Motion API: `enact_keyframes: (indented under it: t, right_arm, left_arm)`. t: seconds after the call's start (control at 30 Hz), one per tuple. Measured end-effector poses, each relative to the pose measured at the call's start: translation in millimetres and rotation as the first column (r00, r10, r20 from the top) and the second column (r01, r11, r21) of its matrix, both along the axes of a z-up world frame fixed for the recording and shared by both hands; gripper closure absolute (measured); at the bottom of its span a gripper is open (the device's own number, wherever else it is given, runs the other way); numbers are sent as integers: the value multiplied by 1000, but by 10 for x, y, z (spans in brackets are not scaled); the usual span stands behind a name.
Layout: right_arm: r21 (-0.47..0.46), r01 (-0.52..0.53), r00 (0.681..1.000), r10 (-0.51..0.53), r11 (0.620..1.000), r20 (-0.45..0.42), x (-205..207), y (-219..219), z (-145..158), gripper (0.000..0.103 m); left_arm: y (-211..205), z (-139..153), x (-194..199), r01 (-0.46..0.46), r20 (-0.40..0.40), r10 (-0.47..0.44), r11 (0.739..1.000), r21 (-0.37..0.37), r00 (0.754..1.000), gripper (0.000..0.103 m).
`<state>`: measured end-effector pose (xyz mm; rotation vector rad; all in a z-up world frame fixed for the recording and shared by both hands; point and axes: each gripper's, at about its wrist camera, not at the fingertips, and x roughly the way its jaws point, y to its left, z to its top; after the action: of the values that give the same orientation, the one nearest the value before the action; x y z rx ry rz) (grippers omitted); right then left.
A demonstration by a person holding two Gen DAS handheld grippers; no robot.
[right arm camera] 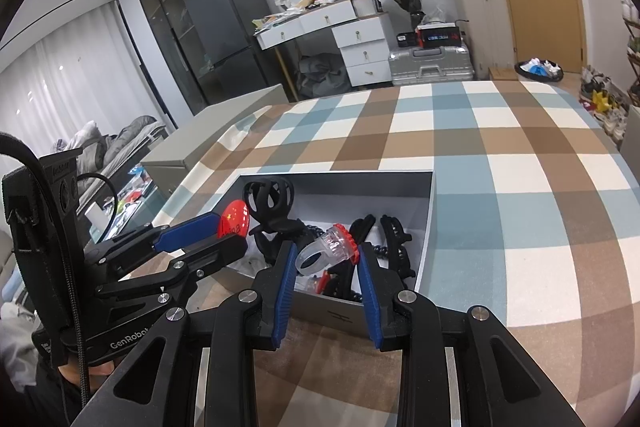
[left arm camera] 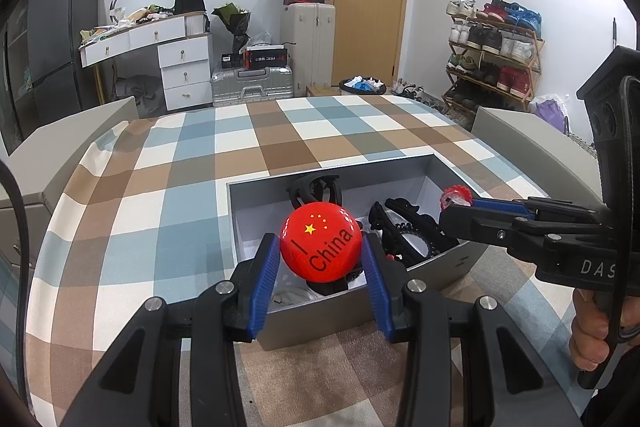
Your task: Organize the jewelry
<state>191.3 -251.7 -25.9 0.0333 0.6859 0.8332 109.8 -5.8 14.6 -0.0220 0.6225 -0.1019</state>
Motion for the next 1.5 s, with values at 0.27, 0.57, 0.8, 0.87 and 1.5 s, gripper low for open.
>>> enact_keyframes:
  t: [0.27, 0.57, 0.8, 0.87, 1.5]
  right_arm:
    - [0, 2, 1000, -2, 1000, -1, -4, 5, -8, 72]
    - [0, 7, 1000, -7, 1000, -4, 6, -3, -20, 71]
    - [0, 8, 1000, -8, 1000, -4, 9, 1, -15, 68]
    - [1, 6, 1000, -6, 1000, -4, 10, -2, -16, 66]
    - [22, 4, 997, -6, 1000, 77, -132, -196, 175, 0]
  left_arm:
    - [23, -8, 10, 6, -14, -7, 1000, -31, 1000, 67]
    - [-36, -3, -13, 25, -13, -26, 999, -33, 1000, 67]
    - [-86, 4, -27, 39, -2, -39, 999, -25, 999, 67]
    - [-87, 4, -28, 43, -2, -43, 999, -29, 999, 67]
    - [-31, 155, -273, 15, 57, -14, 1000, -22, 998, 9]
